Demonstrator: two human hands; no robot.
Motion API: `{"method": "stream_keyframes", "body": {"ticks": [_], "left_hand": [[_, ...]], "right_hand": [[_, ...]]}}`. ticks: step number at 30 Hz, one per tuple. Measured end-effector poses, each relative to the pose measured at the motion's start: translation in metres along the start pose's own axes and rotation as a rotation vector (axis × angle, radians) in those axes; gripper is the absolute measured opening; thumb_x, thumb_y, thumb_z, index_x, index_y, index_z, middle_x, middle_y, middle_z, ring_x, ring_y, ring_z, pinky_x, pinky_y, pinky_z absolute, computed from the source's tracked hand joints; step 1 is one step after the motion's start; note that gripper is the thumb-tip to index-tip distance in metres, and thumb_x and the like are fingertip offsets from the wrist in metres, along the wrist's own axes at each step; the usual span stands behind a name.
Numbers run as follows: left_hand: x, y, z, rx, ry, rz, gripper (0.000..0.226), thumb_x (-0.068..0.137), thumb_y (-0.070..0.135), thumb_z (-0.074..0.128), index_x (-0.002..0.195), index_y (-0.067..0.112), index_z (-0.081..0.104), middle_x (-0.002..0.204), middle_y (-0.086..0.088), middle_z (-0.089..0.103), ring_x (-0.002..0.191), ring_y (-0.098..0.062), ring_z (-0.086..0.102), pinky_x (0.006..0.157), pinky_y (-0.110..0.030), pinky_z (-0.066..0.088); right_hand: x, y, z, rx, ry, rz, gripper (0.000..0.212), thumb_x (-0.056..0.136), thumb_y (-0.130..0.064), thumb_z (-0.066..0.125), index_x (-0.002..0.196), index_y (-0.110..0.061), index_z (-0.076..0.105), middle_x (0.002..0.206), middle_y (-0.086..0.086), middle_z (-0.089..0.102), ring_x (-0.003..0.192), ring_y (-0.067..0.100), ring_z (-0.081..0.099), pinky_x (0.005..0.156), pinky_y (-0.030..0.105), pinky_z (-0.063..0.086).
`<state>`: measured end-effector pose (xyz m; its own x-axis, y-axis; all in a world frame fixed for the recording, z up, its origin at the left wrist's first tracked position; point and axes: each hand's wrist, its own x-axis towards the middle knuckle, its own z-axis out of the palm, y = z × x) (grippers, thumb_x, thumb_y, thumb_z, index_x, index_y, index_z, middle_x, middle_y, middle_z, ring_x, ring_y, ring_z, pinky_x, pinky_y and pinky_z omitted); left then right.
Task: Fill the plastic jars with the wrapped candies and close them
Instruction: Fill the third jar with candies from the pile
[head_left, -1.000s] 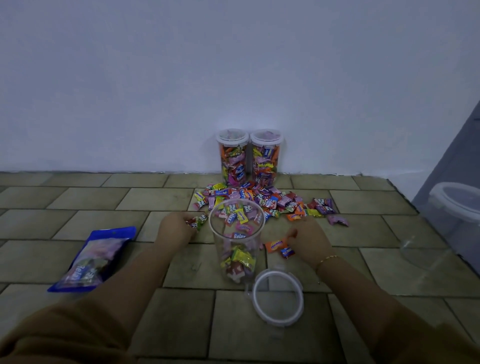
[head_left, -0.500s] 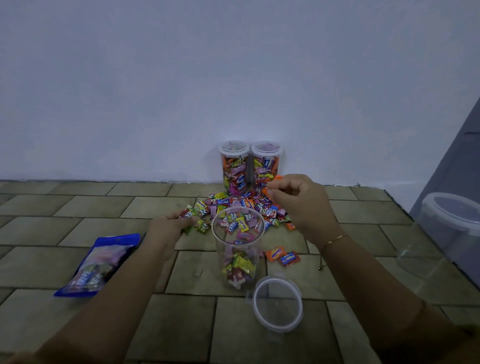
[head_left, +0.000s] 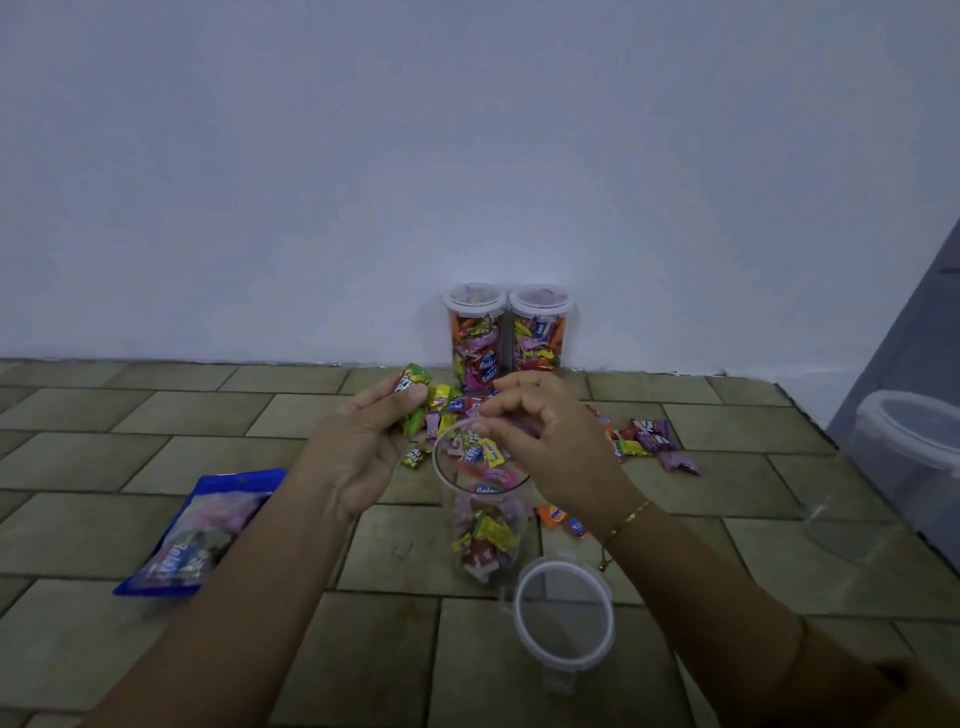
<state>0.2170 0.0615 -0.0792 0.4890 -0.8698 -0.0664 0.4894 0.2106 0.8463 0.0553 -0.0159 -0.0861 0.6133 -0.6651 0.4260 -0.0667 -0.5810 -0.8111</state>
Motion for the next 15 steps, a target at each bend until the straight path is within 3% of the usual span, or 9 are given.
{"method": "stream_keyframes", "body": {"ticks": [2,6,8,12,15], "left_hand": [[-0.003,-0.003,0.004,0.021,-0.035,-0.008,0.013,0.069,0.002,0.061,0.076,0.006,0.071,0.067,-0.002,0.07,0.06,-0.01,0.067,0.054,-0.018,0.054],[-0.004,-0.008,0.008,0.047,-0.04,-0.006,0.034,0.069,-0.002,0.062,0.102,-0.002,0.063,0.076,-0.006,0.073,0.067,-0.012,0.069,0.061,-0.02,0.056],[-0.005,-0.012,0.01,0.071,-0.028,-0.01,0.028,0.075,-0.01,0.059,0.102,-0.003,0.062,0.078,-0.007,0.073,0.068,-0.013,0.07,0.061,-0.021,0.056],[-0.007,-0.015,0.018,0.131,0.001,0.018,0.023,0.079,-0.014,0.058,0.094,0.003,0.064,0.077,-0.007,0.074,0.068,-0.014,0.07,0.062,-0.021,0.057],[-0.008,-0.016,0.015,0.301,0.004,0.099,0.028,0.071,-0.001,0.071,0.094,0.014,0.066,0.082,-0.001,0.075,0.075,-0.011,0.07,0.066,-0.019,0.056]], "right_hand": [[-0.001,0.002,0.002,0.013,0.002,0.013,0.006,0.083,-0.025,0.068,0.083,-0.019,0.07,0.104,-0.012,0.051,0.099,0.005,0.055,0.084,0.011,0.045],[-0.009,0.008,0.007,0.034,0.114,-0.014,0.028,0.086,-0.044,0.057,0.091,-0.019,0.07,0.105,-0.009,0.055,0.102,-0.002,0.052,0.088,0.008,0.039],[-0.014,0.01,0.01,0.089,0.109,0.044,0.028,0.086,-0.053,0.054,0.101,-0.03,0.06,0.109,-0.014,0.053,0.105,0.0,0.053,0.089,0.014,0.043],[-0.024,0.016,0.014,0.257,0.071,0.181,0.041,0.082,-0.056,0.047,0.114,-0.03,0.048,0.11,-0.02,0.054,0.099,-0.012,0.054,0.079,0.004,0.043],[-0.03,0.025,0.019,0.285,0.079,0.188,0.066,0.07,-0.082,0.042,0.115,-0.035,0.05,0.113,-0.021,0.056,0.104,-0.014,0.053,0.082,0.004,0.042]]}}
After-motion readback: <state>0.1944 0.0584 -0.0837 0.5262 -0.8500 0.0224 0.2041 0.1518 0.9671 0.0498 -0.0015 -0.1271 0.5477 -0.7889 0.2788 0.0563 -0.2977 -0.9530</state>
